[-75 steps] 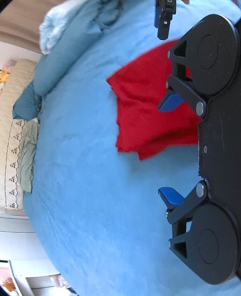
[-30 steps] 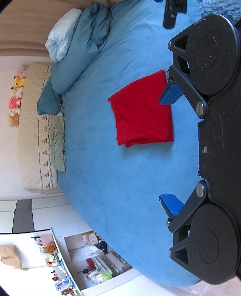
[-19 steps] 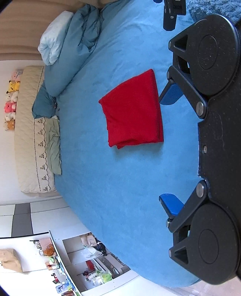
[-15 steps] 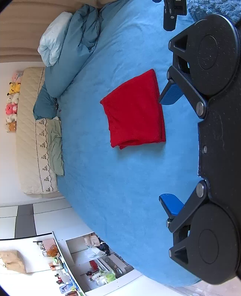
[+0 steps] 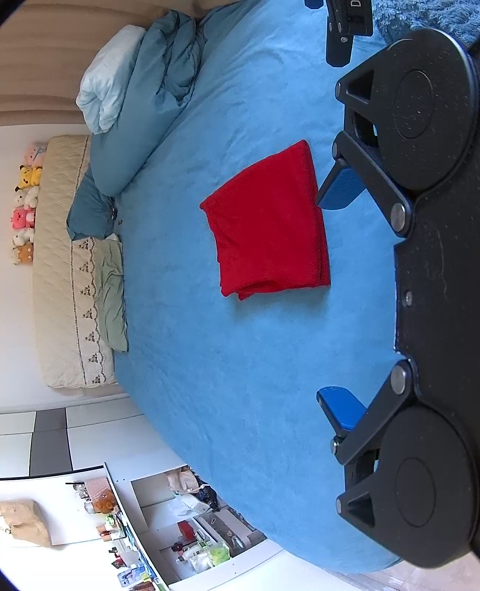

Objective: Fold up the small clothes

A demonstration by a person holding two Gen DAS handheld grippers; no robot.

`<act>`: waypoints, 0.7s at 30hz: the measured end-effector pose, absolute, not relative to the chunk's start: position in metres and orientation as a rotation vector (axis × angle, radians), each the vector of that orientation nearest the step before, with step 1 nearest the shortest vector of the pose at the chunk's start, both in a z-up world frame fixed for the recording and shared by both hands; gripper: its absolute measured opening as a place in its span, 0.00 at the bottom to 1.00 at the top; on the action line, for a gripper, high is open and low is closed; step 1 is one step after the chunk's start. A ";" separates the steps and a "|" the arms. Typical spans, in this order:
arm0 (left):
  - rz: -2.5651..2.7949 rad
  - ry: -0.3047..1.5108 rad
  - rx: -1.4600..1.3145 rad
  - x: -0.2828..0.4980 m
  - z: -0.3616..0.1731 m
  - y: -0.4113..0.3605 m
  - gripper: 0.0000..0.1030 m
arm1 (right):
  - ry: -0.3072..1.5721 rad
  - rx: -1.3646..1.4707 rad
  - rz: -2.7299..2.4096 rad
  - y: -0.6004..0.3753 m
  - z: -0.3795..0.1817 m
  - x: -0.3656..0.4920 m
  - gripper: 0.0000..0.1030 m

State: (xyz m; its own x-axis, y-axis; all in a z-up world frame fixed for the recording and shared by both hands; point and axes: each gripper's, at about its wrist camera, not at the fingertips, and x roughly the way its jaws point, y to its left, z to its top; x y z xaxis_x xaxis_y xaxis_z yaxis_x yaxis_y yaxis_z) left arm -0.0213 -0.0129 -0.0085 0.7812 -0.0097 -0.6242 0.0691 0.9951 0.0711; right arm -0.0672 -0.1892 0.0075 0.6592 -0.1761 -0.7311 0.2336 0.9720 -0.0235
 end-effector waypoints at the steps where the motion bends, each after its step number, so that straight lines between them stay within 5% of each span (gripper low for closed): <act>1: -0.043 0.672 0.092 -0.022 -0.009 -0.012 1.00 | 0.819 0.074 -0.232 -0.189 0.008 -0.067 1.00; 21: -0.038 0.654 0.107 -0.026 -0.006 -0.012 1.00 | 0.821 0.080 -0.230 -0.186 0.006 -0.065 1.00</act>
